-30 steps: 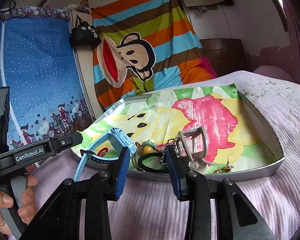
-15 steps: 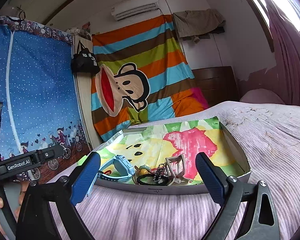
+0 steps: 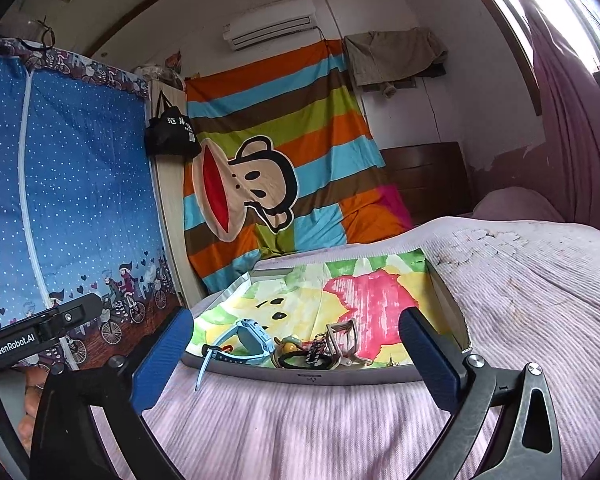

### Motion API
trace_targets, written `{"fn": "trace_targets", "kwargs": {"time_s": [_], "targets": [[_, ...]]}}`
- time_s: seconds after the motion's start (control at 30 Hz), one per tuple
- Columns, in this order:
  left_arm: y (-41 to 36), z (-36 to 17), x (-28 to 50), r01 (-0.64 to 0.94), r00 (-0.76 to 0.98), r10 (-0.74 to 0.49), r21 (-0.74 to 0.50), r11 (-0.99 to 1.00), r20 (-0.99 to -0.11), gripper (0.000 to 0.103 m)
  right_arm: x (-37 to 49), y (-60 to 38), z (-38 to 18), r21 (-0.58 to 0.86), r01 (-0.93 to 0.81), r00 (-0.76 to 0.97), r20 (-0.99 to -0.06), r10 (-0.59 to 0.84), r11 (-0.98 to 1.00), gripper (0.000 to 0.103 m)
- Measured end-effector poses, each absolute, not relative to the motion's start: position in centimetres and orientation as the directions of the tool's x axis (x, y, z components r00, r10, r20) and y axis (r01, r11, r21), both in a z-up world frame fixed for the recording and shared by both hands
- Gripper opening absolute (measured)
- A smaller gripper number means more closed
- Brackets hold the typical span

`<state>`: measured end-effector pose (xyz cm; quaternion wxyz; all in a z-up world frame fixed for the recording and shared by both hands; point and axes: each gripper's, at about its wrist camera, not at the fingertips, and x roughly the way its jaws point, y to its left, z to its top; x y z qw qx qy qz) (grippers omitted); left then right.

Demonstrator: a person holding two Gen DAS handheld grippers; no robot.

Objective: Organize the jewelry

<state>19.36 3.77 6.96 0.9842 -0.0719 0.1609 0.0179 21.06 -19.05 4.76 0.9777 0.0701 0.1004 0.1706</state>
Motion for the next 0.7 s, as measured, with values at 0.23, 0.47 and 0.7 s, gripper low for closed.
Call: {"fn": "trace_targets", "kwargs": {"time_s": [0.23,0.47,0.7], "targets": [[3.3,8.6,16.0,-0.053,0.958,0.017,-0.118,0.992,-0.287,0.095,18.8,-20.0,5.8,0.163,-0.3,0.928,-0.176,0.327,0.94,0.103],[3.3,9.5,12.4,-0.054,0.966,0.019,-0.128,0.99,-0.259,0.1,16.2,-20.8,6.2,0.151,-0.306,0.927,-0.18,0.33,0.94,0.103],[2.2,9.6,8.5,-0.053,0.97,0.034,-0.075,0.996,-0.243,0.1,12.8,-21.4,6.7,0.136,-0.324,0.924,-0.17,0.344,0.936,0.103]]}}
